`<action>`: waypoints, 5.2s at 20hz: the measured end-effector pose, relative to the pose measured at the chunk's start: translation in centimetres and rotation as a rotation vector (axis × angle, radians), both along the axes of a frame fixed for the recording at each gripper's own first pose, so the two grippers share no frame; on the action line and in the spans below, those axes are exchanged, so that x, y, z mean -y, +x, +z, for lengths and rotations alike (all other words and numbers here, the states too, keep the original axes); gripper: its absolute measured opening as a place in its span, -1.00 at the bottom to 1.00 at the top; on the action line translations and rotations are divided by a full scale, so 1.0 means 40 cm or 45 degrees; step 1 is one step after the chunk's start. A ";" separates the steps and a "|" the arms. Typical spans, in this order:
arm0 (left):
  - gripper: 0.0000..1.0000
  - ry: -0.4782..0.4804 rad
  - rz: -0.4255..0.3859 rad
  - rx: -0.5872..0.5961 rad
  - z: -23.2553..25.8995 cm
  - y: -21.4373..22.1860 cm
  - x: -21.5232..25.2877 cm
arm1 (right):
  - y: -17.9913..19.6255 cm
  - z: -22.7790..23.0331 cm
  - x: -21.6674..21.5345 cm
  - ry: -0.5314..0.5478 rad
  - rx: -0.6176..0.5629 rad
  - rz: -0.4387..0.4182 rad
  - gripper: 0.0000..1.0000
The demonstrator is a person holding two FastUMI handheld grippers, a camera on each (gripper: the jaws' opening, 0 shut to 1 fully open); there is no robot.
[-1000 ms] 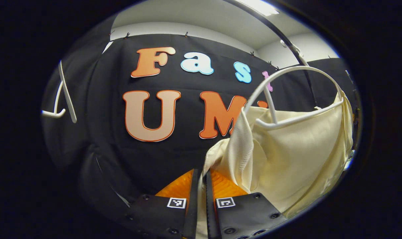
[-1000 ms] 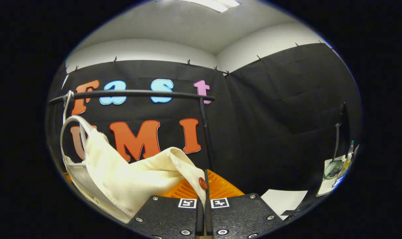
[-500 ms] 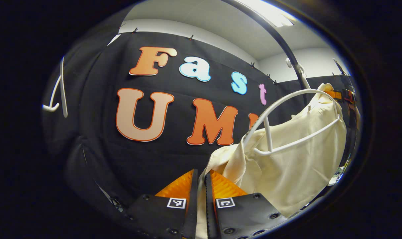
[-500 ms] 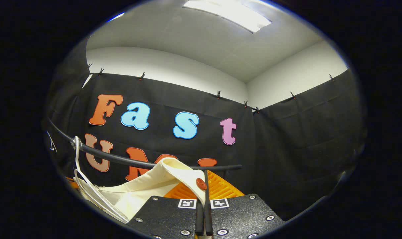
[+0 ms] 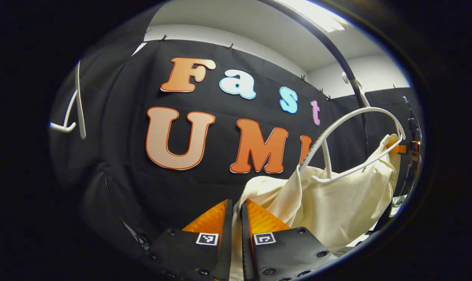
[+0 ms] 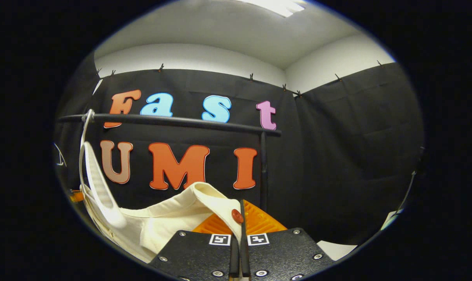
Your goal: Grasp the clothes on the hanger with both hands and then place them into the laundry hamper below.
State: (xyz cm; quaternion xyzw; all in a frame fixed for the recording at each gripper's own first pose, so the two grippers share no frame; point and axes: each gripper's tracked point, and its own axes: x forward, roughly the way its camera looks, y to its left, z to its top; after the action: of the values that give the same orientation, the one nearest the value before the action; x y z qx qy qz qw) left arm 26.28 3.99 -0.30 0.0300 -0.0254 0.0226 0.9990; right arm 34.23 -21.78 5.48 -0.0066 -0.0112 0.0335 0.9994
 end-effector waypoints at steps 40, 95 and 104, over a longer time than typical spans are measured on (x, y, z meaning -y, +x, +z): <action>-0.69 -0.118 -0.235 -0.802 -0.679 -0.647 0.232 | -0.779 -0.835 -0.697 0.005 -0.788 0.439 -0.96; 1.00 -0.216 -0.093 -0.083 0.022 -0.699 0.167 | -0.816 -0.166 -0.421 0.051 -0.152 0.107 0.89; 0.94 -0.170 -0.059 0.043 0.130 -0.684 0.134 | -0.838 -0.062 -0.314 0.072 -0.022 0.025 0.89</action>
State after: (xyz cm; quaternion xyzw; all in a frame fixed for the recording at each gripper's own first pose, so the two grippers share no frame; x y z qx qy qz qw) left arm -1.06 -1.37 4.89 -0.0378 -0.0415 0.0017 0.9984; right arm 0.69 -9.22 3.00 0.0219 -0.0036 0.0431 0.9988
